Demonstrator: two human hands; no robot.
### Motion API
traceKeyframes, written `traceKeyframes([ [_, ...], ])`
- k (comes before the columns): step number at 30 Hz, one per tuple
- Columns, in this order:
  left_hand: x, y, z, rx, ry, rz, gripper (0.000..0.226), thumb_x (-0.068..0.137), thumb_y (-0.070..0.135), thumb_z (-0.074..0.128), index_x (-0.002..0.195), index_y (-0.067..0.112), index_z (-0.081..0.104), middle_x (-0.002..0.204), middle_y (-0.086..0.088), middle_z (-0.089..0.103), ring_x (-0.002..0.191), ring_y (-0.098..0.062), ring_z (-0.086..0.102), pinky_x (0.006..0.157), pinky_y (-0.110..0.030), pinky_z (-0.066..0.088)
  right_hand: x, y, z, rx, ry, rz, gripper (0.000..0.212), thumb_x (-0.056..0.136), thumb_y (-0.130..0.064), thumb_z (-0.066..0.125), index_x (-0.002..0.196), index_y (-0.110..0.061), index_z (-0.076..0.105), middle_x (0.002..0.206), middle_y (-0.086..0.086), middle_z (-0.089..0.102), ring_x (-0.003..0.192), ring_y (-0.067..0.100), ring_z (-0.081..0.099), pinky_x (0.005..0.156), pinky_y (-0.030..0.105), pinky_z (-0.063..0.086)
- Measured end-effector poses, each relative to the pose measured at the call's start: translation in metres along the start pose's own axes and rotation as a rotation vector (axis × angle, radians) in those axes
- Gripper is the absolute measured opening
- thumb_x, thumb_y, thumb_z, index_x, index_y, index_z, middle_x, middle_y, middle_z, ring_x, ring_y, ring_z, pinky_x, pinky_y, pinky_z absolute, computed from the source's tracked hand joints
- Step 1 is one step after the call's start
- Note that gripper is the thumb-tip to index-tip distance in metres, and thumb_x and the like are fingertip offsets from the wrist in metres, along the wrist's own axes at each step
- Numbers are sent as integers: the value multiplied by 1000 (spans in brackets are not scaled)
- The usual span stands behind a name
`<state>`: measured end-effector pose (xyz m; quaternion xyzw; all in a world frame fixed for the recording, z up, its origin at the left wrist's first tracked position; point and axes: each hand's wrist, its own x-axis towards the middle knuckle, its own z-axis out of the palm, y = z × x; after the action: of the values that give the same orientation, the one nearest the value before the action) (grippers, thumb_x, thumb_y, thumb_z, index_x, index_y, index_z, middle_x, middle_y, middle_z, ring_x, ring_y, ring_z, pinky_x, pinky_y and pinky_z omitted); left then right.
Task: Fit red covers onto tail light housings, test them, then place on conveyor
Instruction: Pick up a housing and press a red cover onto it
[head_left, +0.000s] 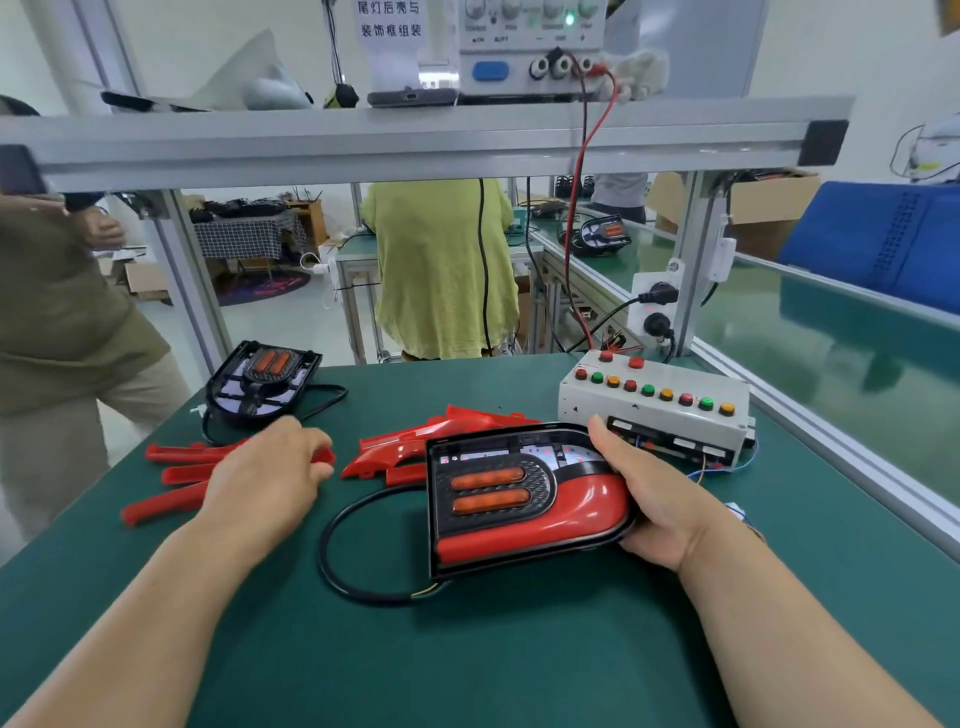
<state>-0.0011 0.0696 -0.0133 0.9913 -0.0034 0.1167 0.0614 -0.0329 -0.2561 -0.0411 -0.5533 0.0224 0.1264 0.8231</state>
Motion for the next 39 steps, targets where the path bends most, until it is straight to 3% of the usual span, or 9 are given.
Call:
traceKeyframes([
  [5,-13,16,-18,-338,378,194,31,94,23,63,125,21,63,102,8,49,87,-23,58,76,-41,54,1,1,2,19,16,-1,40,81,-50,60,95,-19,81,109,15,75,90,27,75,68,35,61],
  [9,-22,26,-25,-499,621,323,22,89,12,67,109,20,64,94,12,50,74,-9,55,68,-22,48,0,2,3,13,15,-2,40,80,-51,61,96,-20,81,110,15,74,92,27,75,71,36,61],
  [12,-22,29,-24,-629,717,299,22,87,10,68,104,24,64,94,11,57,77,-6,63,64,-19,53,0,2,3,8,16,-3,40,81,-51,60,96,-20,81,111,15,74,93,27,74,74,37,61],
  [14,-22,33,-20,-782,703,253,24,86,8,68,100,27,65,95,10,62,80,0,65,71,-8,50,-1,2,3,2,20,-3,40,82,-51,60,96,-20,81,110,15,74,92,26,74,75,37,61],
  [16,-21,40,-15,-1059,572,161,25,87,5,70,95,28,68,91,6,70,78,1,66,72,-8,50,-1,1,4,-7,18,-8,41,84,-51,59,97,-20,81,111,14,74,93,26,74,77,37,61],
  [22,-29,71,6,-1541,180,67,23,83,-9,66,97,9,71,90,-6,75,89,-20,69,90,-32,55,-1,1,7,-17,58,-13,49,88,-55,54,102,-17,80,114,15,73,99,28,73,87,41,59],
  [27,-29,73,13,-1574,69,66,21,83,-10,64,99,3,70,90,-8,75,88,-19,69,87,-24,57,1,1,9,-24,105,-13,53,97,-56,45,110,-14,75,111,16,74,93,28,73,81,39,61],
  [32,-27,66,17,-1248,124,169,31,84,-10,68,96,18,74,93,3,75,78,-1,66,75,-9,51,4,1,10,-37,147,-29,46,102,-48,44,104,-16,76,107,15,75,85,26,74,76,38,61],
  [39,-24,58,22,-990,154,320,34,84,4,74,100,34,74,97,8,64,95,-9,62,89,-25,47,7,1,11,3,202,-44,46,103,-44,45,91,-19,81,102,14,76,86,27,75,74,40,61],
])
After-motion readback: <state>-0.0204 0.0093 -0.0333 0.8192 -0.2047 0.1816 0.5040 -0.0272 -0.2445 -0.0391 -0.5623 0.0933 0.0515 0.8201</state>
